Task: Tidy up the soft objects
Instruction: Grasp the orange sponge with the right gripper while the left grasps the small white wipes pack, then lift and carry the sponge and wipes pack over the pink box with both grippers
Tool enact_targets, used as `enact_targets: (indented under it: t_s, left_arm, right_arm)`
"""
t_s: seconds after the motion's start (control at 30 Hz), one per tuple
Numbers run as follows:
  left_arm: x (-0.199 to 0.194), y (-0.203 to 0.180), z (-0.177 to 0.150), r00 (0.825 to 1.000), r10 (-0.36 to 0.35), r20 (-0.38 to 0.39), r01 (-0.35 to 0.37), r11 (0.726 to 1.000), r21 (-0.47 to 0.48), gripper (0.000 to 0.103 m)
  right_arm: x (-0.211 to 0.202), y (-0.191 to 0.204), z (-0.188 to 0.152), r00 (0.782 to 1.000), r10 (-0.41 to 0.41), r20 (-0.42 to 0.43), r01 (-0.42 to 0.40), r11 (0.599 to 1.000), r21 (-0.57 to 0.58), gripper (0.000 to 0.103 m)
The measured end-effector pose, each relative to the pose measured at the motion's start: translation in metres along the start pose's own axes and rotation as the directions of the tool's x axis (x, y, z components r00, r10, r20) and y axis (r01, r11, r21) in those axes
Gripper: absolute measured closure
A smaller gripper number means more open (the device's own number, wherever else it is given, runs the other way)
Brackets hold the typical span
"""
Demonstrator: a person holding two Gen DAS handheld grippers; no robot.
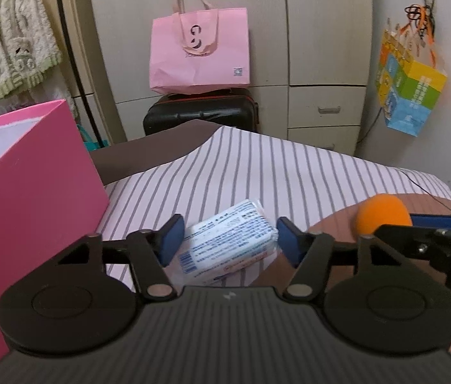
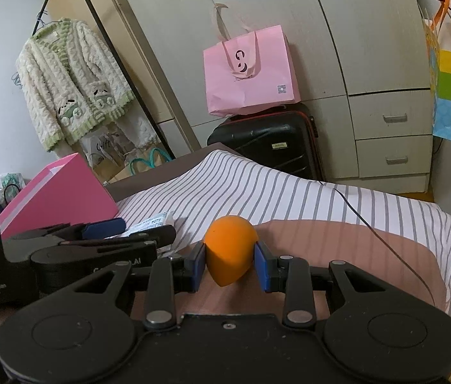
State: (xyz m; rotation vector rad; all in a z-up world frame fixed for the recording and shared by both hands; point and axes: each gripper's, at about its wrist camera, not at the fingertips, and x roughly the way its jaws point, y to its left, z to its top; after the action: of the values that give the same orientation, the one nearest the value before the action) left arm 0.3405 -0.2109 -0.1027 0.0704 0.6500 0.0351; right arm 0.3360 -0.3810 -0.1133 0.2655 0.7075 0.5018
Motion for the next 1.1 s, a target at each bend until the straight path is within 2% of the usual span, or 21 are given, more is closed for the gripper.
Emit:
enact_targets:
  t_s: [0.2, 0.37, 0.47, 0.63, 0.77, 0.8, 0.87, 0.93, 1.03, 1.1]
  left_arm:
    - [-0.006, 0.001, -0.009, 0.999, -0.024, 0.027, 0.023, 0.999, 0.044, 0.049]
    - [-0.011, 0.008, -0.011, 0.999, -0.048, 0.023, 0.047, 0.998, 0.045, 0.052]
    - [-0.014, 0.018, -0.008, 0.996, -0.083, 0.007, 0.083, 0.996, 0.014, 0.052]
    - [-0.019, 0.032, -0.003, 0.982, -0.182, -0.045, 0.18, 0.982, -0.056, 0.067]
    - [-0.018, 0.041, 0.0, 0.974, -0.217, -0.066, 0.211, 0.974, -0.085, 0.069]
    - [-0.018, 0.043, 0.0, 0.974, -0.215, -0.072, 0.209, 0.974, -0.084, 0.068]
    - [-0.019, 0.045, 0.001, 0.981, -0.181, -0.077, 0.174, 0.981, -0.085, 0.056]
    - [-0.019, 0.045, 0.001, 0.984, -0.162, -0.074, 0.156, 0.984, -0.081, 0.037]
    - [-0.015, 0.045, 0.004, 0.986, -0.148, -0.071, 0.143, 0.987, -0.073, 0.024]
    - [-0.01, 0.042, 0.003, 0.989, -0.117, -0.092, 0.112, 0.992, -0.051, 0.018]
  right_arm:
    - [-0.002, 0.002, -0.002, 1.0, -0.018, 0.003, 0.018, 1.0, -0.019, 0.065]
    - [-0.004, 0.002, -0.005, 0.999, -0.04, 0.007, 0.041, 0.999, -0.028, 0.065]
    - [-0.005, 0.001, -0.005, 0.999, -0.043, 0.01, 0.044, 0.999, -0.03, 0.065]
    - [-0.006, 0.005, -0.007, 0.999, -0.052, 0.013, 0.052, 0.998, -0.042, 0.065]
    - [-0.007, 0.01, -0.008, 0.999, -0.049, 0.016, 0.05, 0.997, -0.056, 0.065]
    - [-0.007, 0.011, -0.008, 0.999, -0.048, 0.016, 0.049, 0.997, -0.057, 0.065]
    - [-0.007, 0.01, -0.008, 0.999, -0.047, 0.016, 0.048, 0.997, -0.061, 0.065]
    - [-0.008, 0.012, -0.009, 0.999, -0.047, 0.017, 0.048, 0.997, -0.064, 0.065]
    - [-0.009, 0.01, -0.01, 0.999, -0.043, 0.017, 0.044, 0.997, -0.069, 0.065]
    - [-0.011, 0.009, -0.011, 0.999, -0.043, 0.019, 0.044, 0.997, -0.067, 0.065]
